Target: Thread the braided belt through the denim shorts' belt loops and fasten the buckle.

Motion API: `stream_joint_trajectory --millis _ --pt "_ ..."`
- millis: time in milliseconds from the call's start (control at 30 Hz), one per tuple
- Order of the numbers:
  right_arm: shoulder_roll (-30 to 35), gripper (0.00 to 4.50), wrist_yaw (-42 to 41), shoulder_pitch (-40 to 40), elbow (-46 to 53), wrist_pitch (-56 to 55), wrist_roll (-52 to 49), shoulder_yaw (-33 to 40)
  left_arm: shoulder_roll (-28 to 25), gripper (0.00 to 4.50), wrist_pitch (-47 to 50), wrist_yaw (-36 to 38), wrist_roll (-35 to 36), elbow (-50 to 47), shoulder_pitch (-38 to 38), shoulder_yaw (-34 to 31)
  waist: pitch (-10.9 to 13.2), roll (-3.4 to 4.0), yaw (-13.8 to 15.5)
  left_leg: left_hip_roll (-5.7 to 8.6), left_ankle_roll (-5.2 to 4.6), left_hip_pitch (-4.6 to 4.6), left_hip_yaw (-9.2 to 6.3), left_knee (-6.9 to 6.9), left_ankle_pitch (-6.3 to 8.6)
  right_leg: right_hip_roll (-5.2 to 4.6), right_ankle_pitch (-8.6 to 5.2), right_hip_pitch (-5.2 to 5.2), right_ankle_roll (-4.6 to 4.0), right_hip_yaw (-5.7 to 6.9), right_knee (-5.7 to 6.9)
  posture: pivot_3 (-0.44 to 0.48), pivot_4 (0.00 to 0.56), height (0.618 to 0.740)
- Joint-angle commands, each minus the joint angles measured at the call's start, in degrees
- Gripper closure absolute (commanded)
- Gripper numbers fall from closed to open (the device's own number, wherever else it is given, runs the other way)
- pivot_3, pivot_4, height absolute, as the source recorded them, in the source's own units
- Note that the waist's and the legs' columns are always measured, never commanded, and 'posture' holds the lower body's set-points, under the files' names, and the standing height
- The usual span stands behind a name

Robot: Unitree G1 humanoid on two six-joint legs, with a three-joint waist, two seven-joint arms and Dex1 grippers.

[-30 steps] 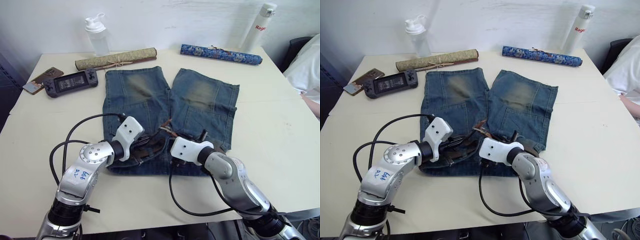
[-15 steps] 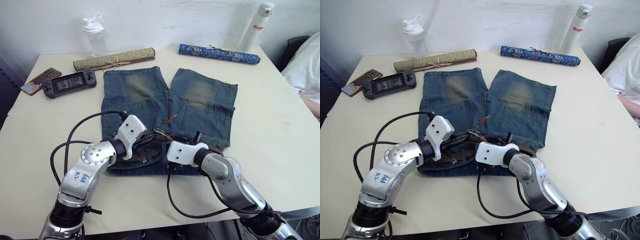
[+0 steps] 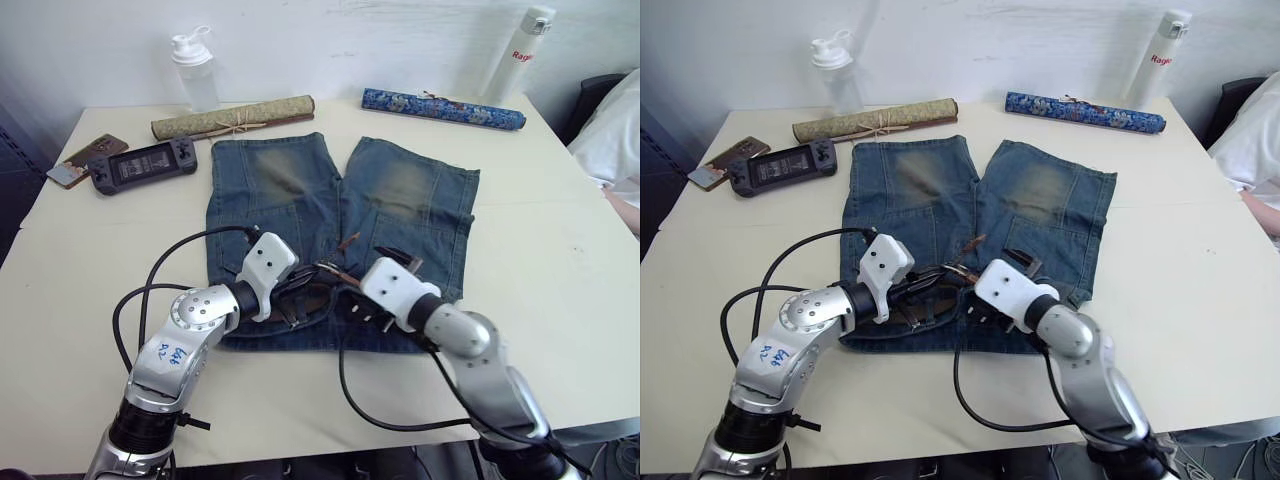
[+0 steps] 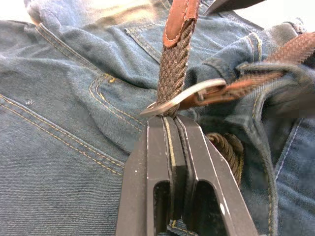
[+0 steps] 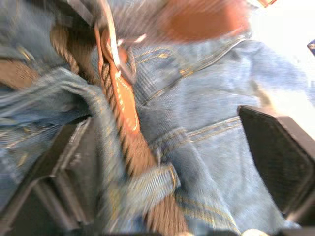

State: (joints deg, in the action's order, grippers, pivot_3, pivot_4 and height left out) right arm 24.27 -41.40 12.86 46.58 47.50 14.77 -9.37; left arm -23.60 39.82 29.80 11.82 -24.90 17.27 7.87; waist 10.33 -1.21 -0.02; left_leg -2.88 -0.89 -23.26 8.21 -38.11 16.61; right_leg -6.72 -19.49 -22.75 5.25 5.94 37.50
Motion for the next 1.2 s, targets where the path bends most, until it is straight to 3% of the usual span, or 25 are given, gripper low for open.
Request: stream_joint_trajectory --millis 33,167,267,400,867,967,1200 --pt "2.8 0.07 -3.9 3.7 5.4 1.1 -5.7 4.8 0.3 4.5 -2.1 0.7 0.1 0.0 0.7 0.9 0.0 0.0 -0.1 0.0 0.0 0.0 0.0 0.0 0.0 0.0 0.0 0.0 0.0 0.0 -0.01 0.0 0.15 0.717" --pt "5.9 0.07 -4.5 9.6 2.8 -2.1 -8.9 5.5 0.6 4.5 -3.2 0.7 -0.1 0.6 0.9 1.4 0.0 0.03 -0.1 -0.01 -0.01 0.04 -0.01 -0.01 0.0 0.01 0.0 0.03 0.0 0.01 -0.04 0.0 0.15 0.717" --pt "12.9 0.07 -2.1 11.5 -5.7 -16.0 -2.0 0.1 0.8 4.5 -4.1 0.6 -0.4 0.7 1.3 1.7 0.0 0.03 0.0 0.01 -0.01 0.03 -0.03 0.02 0.0 -0.01 0.0 0.06 0.0 0.04 -0.06 0.0 0.15 0.717" --pt "16.8 0.07 0.3 12.6 -14.1 -29.4 3.7 -5.5 0.7 4.5 -6.3 0.5 -1.2 0.9 1.2 2.0 0.0 0.02 -0.1 0.08 -0.08 0.04 0.04 -0.04 0.02 -0.08 0.02 0.09 0.03 0.02 -0.11 0.0 0.15 0.717" --pt "14.6 0.07 2.2 14.3 -24.2 -43.1 9.9 -8.9 -0.9 4.5 -10.5 1.8 -3.9 0.6 0.6 3.3 0.0 0.02 0.0 0.03 -0.06 0.05 0.03 -0.07 0.0 -0.05 0.02 0.1 0.03 0.03 -0.08 0.0 0.15 0.717" --pt "14.0 0.81 1.7 14.2 -24.5 -43.7 10.2 -9.2 -1.3 4.5 -11.3 1.9 -4.6 0.7 0.8 3.6 0.0 0.03 -0.1 0.01 -0.06 0.05 0.04 -0.07 0.0 -0.04 0.02 0.1 0.03 0.03 -0.08 0.0 0.15 0.717" --pt "12.3 4.1 0.8 13.0 -23.9 -43.5 10.7 -9.9 -1.3 4.5 -12.4 1.8 -5.5 0.7 0.7 3.7 0.0 0.03 0.0 0.01 -0.06 0.05 0.03 -0.08 0.0 -0.04 0.02 0.1 0.03 0.03 -0.07 0.0 0.15 0.717"
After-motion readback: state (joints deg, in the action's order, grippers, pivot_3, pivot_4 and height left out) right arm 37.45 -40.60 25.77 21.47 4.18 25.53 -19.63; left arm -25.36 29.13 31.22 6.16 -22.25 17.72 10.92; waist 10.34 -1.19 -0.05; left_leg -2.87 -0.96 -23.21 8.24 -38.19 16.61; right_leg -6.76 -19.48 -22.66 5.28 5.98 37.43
